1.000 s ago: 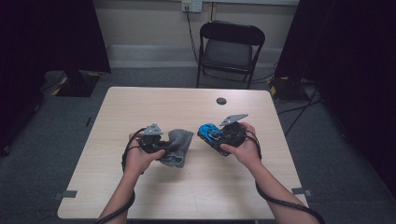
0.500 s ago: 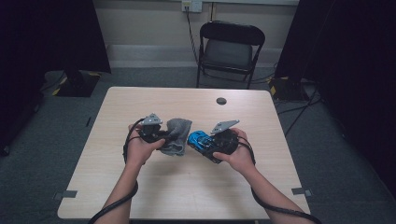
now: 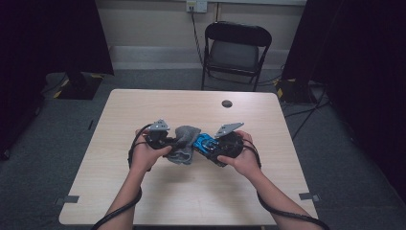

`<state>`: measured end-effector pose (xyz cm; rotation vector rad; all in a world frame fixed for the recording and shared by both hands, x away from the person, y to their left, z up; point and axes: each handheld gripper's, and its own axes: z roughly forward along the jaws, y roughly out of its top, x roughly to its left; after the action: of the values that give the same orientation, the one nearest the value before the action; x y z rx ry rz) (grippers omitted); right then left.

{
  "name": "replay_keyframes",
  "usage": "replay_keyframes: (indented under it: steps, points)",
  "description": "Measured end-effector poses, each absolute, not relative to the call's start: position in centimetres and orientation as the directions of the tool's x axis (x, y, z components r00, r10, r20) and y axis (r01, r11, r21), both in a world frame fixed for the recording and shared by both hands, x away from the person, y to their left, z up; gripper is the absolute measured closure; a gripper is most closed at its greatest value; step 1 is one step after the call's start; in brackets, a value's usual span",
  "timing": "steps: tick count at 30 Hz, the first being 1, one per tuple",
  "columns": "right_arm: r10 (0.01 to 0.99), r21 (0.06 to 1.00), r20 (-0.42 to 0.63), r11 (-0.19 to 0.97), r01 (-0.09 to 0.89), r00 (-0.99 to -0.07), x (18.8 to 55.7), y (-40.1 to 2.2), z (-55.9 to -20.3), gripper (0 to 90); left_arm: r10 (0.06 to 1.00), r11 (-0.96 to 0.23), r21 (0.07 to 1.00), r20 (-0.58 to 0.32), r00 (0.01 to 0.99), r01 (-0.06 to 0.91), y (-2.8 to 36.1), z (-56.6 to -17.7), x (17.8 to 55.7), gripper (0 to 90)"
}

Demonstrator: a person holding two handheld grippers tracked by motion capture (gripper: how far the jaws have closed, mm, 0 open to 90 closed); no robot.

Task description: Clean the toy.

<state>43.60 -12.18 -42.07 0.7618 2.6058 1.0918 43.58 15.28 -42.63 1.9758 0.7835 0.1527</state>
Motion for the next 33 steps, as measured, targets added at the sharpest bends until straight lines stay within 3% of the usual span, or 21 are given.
replay_keyframes:
  steps: [33]
  points:
    - [0.623, 0.712, 0.004, 0.548, 0.439, -0.782, 45.5, -13.8, -41.5, 28.2, 0.518, -0.351, 0.816, -0.239, 0.821, 0.459, 14.5, -44.0, 41.6, 76.2]
